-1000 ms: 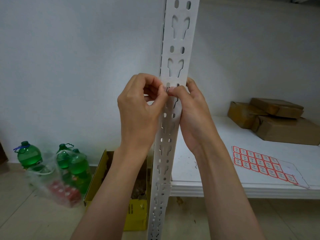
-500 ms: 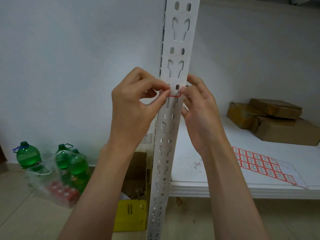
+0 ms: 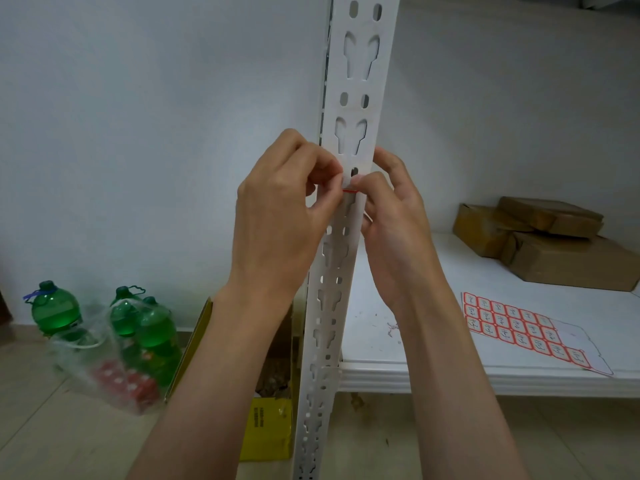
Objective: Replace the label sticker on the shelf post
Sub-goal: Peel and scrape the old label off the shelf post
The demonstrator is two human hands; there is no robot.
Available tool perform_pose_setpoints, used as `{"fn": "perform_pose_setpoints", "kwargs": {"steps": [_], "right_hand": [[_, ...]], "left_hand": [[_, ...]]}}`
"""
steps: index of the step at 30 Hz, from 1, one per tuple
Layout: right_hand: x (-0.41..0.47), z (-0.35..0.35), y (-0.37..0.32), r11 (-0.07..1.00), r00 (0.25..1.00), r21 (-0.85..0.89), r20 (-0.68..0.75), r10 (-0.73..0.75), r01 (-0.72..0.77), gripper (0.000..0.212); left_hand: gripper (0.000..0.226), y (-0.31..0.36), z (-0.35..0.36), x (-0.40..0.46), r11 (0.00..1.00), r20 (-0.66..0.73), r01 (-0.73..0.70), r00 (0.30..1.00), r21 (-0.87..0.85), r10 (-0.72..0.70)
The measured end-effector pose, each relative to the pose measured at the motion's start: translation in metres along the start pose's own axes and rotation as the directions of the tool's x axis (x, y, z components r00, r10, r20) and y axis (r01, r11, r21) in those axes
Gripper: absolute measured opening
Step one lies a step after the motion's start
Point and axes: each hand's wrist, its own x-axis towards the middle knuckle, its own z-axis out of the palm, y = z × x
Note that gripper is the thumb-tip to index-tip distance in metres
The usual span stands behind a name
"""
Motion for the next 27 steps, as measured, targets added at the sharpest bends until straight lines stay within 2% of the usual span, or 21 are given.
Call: {"fn": "perform_pose_setpoints", "kwargs": {"steps": [6, 13, 18, 21, 24, 27], "right_hand": [[0.0, 0.003, 0.002, 1.0, 1.0, 0.012, -0.013, 0.006, -0.006, 0.039], [0.0, 0.004, 0.002, 0.999, 1.0, 0.052, -0.014, 0.008, -0.007, 0.04], [0.001, 0.001, 0.002, 0.998, 1.0, 0.063, -0.002, 0.006, -0.006, 0.04], [0.001, -0.003, 0.0, 0.998, 1.0, 0.062, 0.02, 0.001, -0.002, 0.038], [0.002, -0.006, -0.002, 1.0, 1.0, 0.01, 0.001, -0.02, 0.02, 0.036], [0.004, -0.012, -0.005, 0.998, 0.997, -0.048, -0.056, -0.05, 0.047, 0.035]], "left_hand": [[0.011, 0.002, 0.013, -0.008, 0.999, -0.016, 0.029, 0.999, 0.013, -0.029], [0.009, 0.012, 0.029, -0.014, 0.99, -0.111, 0.141, 0.984, -0.003, -0.141], [0.009, 0.012, 0.028, -0.012, 0.974, -0.127, 0.215, 0.967, -0.069, -0.222], [0.006, 0.003, 0.022, -0.008, 0.951, -0.147, 0.246, 0.95, -0.185, -0.274], [0.003, 0.003, 0.014, -0.005, 0.94, -0.184, 0.244, 0.939, -0.238, -0.29], [0.006, 0.013, 0.01, -0.002, 0.953, -0.23, 0.171, 0.945, -0.252, -0.23]]}}
